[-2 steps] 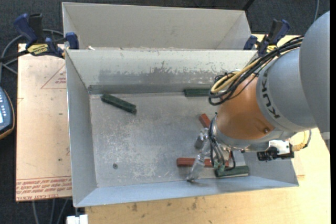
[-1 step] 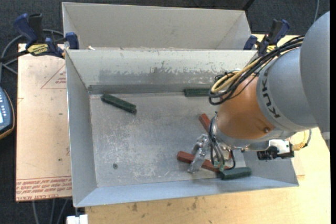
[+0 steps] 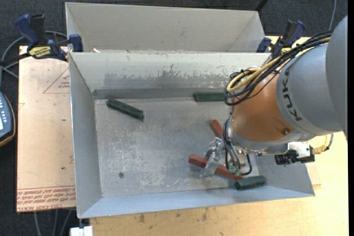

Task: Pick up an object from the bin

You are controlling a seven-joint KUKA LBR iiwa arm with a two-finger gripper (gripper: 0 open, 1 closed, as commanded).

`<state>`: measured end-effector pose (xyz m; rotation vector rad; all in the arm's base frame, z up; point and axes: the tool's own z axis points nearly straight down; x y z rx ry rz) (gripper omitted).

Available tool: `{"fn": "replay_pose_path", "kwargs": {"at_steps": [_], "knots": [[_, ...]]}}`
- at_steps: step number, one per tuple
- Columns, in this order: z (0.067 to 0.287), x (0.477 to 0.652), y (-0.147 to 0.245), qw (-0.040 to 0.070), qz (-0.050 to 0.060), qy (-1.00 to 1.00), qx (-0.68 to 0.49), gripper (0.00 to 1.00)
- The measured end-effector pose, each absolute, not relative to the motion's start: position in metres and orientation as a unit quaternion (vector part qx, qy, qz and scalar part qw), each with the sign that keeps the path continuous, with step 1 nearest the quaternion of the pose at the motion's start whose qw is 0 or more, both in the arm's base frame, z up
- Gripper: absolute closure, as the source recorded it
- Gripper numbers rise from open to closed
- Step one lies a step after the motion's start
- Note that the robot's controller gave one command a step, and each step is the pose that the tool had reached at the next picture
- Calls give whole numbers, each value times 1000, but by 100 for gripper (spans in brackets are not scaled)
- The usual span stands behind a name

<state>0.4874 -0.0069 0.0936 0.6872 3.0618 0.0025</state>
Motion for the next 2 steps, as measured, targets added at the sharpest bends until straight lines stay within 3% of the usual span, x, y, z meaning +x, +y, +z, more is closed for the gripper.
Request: {"fn": "replay_pose_path", "kwargs": {"at_steps": [1,2], "knots": [[174,489,-6,4,1,976,218,100],[185,490,-6,2,1,976,216,100]]}}
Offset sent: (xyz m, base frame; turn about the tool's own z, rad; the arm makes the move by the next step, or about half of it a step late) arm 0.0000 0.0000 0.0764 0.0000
